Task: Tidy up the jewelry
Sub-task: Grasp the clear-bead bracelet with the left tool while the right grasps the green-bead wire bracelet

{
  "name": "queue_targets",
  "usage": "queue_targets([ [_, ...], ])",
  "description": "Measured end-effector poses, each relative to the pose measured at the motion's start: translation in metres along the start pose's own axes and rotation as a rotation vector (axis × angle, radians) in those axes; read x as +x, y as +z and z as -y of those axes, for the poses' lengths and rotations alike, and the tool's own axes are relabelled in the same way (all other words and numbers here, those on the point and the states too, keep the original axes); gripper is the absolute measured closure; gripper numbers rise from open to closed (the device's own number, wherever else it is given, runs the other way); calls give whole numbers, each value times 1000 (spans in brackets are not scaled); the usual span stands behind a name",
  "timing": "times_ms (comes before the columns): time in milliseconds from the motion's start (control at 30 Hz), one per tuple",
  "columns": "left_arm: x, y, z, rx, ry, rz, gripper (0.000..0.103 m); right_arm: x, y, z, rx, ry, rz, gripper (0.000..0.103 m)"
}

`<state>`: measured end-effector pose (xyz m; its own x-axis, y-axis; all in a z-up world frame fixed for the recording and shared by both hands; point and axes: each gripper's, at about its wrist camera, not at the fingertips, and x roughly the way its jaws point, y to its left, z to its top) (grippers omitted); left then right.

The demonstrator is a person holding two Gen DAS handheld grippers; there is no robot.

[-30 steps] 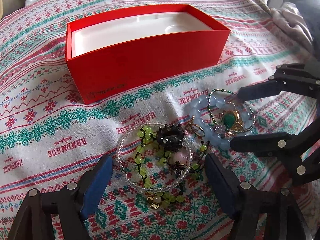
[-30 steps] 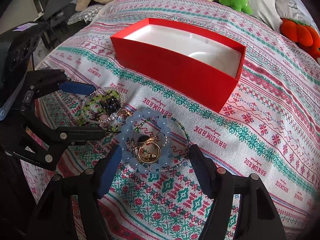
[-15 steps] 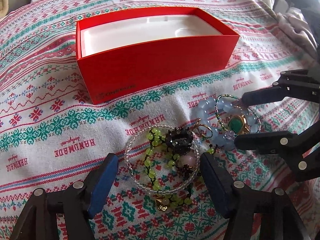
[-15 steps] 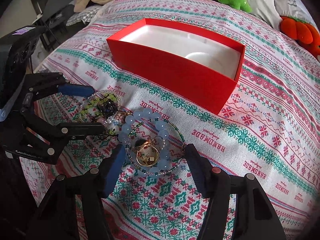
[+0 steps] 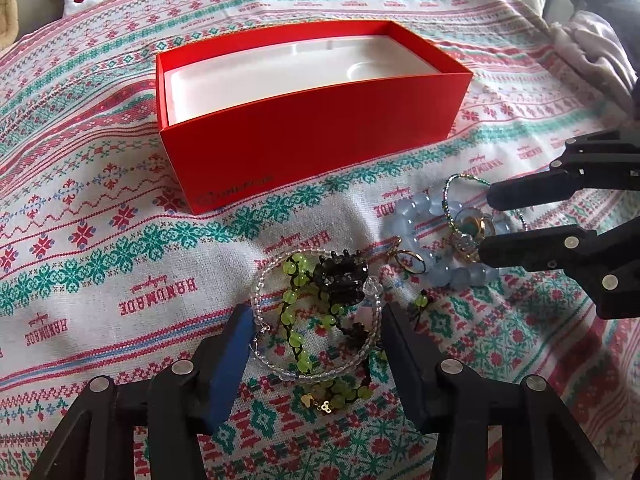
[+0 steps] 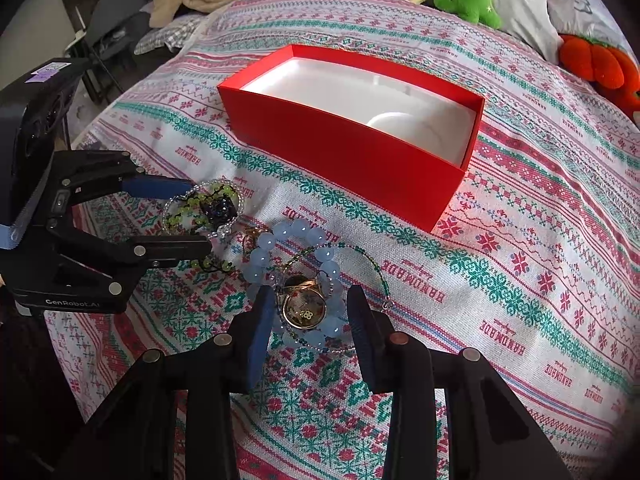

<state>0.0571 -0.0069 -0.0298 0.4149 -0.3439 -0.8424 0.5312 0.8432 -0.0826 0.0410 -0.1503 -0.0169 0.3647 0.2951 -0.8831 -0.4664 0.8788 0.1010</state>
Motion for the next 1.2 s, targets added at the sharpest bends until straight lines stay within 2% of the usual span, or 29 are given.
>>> queue_targets([
  [67,-1,0,0,-1,1,2,48,-1,0,1,-1,-21,-10,59],
  [133,-2,0,1,0,0,1,48,-2,-1,4,5,-41,-5,47],
  [200,-3,0,1,2,2,0,48,-3,-1,7,17,-42,-4,42],
  [333,-3,1,2,1,3,-1,48,-1,-1,12,37,-41,-14,35],
  [467,-2,0,3,5,5,-5,48,8,1,14,79,-6,-34,33],
  [533,-1,0,4,7,7,-6,48,10,2,14,87,7,-35,27],
  [800,1,0,3,10,9,-6,48,11,2,9,101,21,-21,27],
  [967,3,0,5,16,16,-6,48,17,3,-1,52,-37,-19,27],
  [1067,3,0,6,16,18,-3,48,18,5,-4,37,-41,-11,34],
  [1100,3,0,6,15,18,-1,48,17,6,-4,38,-34,-9,40],
  [1200,1,0,4,14,17,3,49,18,7,-4,35,-32,-10,41],
])
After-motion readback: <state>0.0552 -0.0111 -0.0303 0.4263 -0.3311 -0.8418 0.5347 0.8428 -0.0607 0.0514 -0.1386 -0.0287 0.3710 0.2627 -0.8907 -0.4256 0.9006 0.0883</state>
